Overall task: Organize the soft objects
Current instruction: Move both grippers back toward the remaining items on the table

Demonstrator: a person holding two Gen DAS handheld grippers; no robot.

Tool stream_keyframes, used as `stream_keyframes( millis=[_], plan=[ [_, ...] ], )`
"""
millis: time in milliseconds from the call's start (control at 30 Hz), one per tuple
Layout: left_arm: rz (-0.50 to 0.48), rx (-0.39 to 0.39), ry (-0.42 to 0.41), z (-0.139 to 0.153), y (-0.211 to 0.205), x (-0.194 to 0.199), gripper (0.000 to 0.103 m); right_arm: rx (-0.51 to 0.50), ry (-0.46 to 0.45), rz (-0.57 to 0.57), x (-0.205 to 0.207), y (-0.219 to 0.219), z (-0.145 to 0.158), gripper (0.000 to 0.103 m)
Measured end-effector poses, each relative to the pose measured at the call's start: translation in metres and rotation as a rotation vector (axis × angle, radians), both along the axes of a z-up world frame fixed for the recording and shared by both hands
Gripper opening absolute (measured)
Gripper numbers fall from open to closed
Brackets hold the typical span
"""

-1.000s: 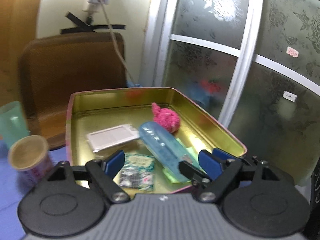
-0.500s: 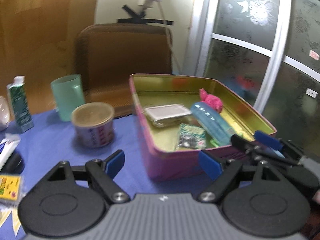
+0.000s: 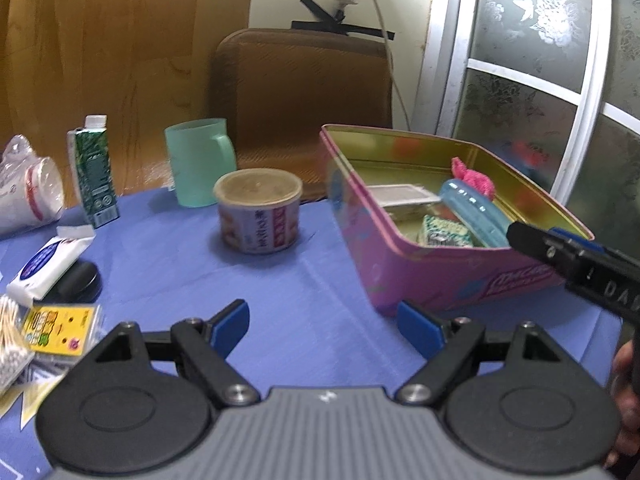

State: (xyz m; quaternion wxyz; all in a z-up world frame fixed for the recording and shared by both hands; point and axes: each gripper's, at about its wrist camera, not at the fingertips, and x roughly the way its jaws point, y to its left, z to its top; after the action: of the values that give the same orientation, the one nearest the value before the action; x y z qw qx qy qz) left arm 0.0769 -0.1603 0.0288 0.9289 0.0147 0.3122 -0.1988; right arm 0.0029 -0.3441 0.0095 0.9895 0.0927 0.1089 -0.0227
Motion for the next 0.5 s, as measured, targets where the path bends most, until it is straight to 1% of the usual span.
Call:
stream_keyframes(
  millis=[167, 500],
  plan=[
    [0.018, 0.017, -0.004, -0.006, 0.012, -0.001, 0.084, 0.019, 0.021, 0.027, 0.002, 0.008, 0.000, 0.065],
    [0.080, 0.025, 0.011, -0.019, 0.043, -0.006, 0.084, -0.036, 0.041, 0.117, 0.006, 0.043, 0.000, 0.065]
  ],
)
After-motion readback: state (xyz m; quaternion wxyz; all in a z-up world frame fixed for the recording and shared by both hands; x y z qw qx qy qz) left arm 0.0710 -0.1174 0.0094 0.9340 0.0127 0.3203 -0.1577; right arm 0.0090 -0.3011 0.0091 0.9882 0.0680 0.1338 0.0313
